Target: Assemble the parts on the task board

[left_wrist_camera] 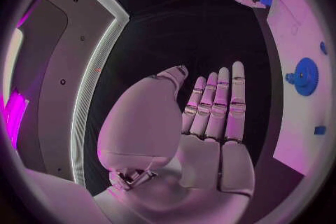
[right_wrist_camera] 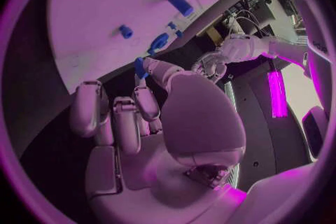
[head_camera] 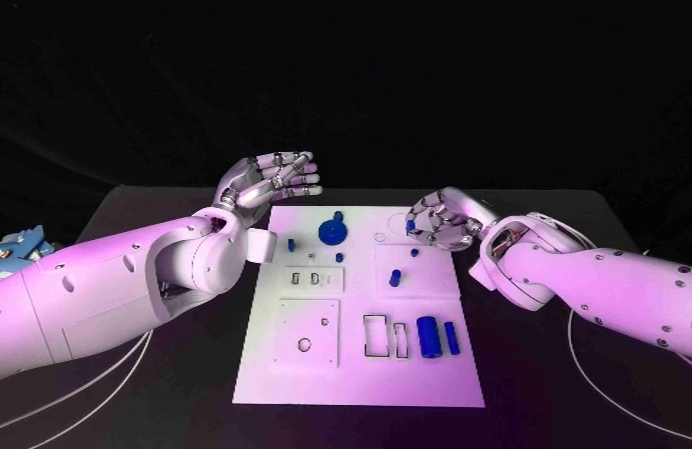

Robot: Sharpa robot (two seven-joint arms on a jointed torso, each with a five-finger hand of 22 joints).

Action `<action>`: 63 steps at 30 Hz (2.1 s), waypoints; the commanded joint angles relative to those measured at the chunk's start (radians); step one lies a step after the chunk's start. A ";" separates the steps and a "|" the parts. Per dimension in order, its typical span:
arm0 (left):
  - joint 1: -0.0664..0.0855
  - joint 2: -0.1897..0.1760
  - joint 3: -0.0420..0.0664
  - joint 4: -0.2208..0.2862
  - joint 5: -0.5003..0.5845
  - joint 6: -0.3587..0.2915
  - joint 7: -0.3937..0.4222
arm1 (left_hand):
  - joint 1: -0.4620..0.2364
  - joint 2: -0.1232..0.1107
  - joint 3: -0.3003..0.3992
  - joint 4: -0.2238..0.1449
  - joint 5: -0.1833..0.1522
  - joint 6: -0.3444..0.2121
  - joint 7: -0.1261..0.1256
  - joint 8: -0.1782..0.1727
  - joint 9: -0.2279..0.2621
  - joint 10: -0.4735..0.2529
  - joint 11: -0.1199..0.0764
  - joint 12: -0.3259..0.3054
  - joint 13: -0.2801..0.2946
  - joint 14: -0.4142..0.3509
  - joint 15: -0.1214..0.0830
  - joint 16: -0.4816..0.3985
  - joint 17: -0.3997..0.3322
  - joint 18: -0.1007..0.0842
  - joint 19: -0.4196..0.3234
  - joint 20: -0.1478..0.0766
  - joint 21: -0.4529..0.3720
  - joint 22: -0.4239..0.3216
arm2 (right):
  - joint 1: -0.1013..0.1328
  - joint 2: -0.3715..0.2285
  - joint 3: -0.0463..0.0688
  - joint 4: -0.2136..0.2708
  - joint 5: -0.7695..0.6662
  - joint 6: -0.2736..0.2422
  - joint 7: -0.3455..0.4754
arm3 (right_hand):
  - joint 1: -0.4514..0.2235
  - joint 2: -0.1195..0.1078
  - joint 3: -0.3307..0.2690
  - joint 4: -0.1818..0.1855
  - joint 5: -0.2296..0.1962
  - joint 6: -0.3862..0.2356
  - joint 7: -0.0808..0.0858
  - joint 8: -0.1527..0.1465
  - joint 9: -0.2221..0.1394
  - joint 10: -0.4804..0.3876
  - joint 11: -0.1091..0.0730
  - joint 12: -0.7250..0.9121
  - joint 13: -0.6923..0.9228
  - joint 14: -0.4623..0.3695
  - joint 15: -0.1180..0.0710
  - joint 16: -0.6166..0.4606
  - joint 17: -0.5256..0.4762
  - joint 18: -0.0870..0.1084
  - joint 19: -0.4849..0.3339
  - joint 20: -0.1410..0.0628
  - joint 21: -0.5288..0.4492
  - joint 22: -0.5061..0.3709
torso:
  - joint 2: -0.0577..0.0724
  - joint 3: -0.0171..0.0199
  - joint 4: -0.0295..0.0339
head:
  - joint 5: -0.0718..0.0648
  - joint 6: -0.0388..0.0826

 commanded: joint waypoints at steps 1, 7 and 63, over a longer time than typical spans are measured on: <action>-0.002 0.005 0.000 -0.006 -0.002 0.016 0.007 | -0.004 -0.008 0.007 0.000 -0.006 0.011 0.038 0.002 0.002 0.013 -0.002 0.005 0.002 0.009 -0.006 -0.002 0.003 0.005 0.000 0.000 -0.003 -0.001 | 0.003 0.022 0.001 0.048 -0.075 -0.025 -0.099 | -0.001 0.009 0.006 0.001 0.003 -0.001 -0.003 0.032 0.031 -0.002 -0.005 -0.003 -0.001 0.081 -0.007 0.005 0.158 0.003 0.005 -0.004 0.008 0.004 | -0.005 -0.0097 0.0001 | 0.008 -0.003; -0.004 0.009 0.000 -0.014 -0.002 0.016 0.006 | -0.008 -0.012 0.016 0.000 -0.006 0.018 0.036 0.002 0.002 0.030 -0.006 0.007 0.002 0.022 -0.010 0.002 0.009 0.005 0.007 -0.004 0.001 -0.001 | 0.001 0.090 0.001 0.091 -0.121 -0.013 -0.148 | -0.006 0.007 0.007 0.000 0.008 -0.003 -0.004 0.037 0.034 -0.001 -0.006 -0.004 -0.001 0.081 -0.008 0.006 0.158 0.003 0.007 -0.005 0.009 0.006 | -0.007 -0.0184 0.0067 | 0.015 -0.008; -0.004 0.021 0.000 -0.015 -0.004 0.020 0.001 | -0.009 -0.016 0.020 -0.002 -0.006 0.018 0.036 0.001 0.001 0.026 -0.005 0.000 0.000 0.022 -0.010 0.001 0.011 0.005 0.009 -0.005 0.003 -0.001 | -0.087 0.313 -0.023 -0.022 -0.306 0.071 -0.220 | -0.057 -0.034 -0.003 0.000 0.032 -0.023 -0.004 0.059 0.043 0.000 -0.006 -0.008 -0.003 0.081 -0.009 0.005 0.158 0.004 0.007 -0.006 0.004 0.009 | -0.004 -0.0222 0.0045 | 0.066 -0.041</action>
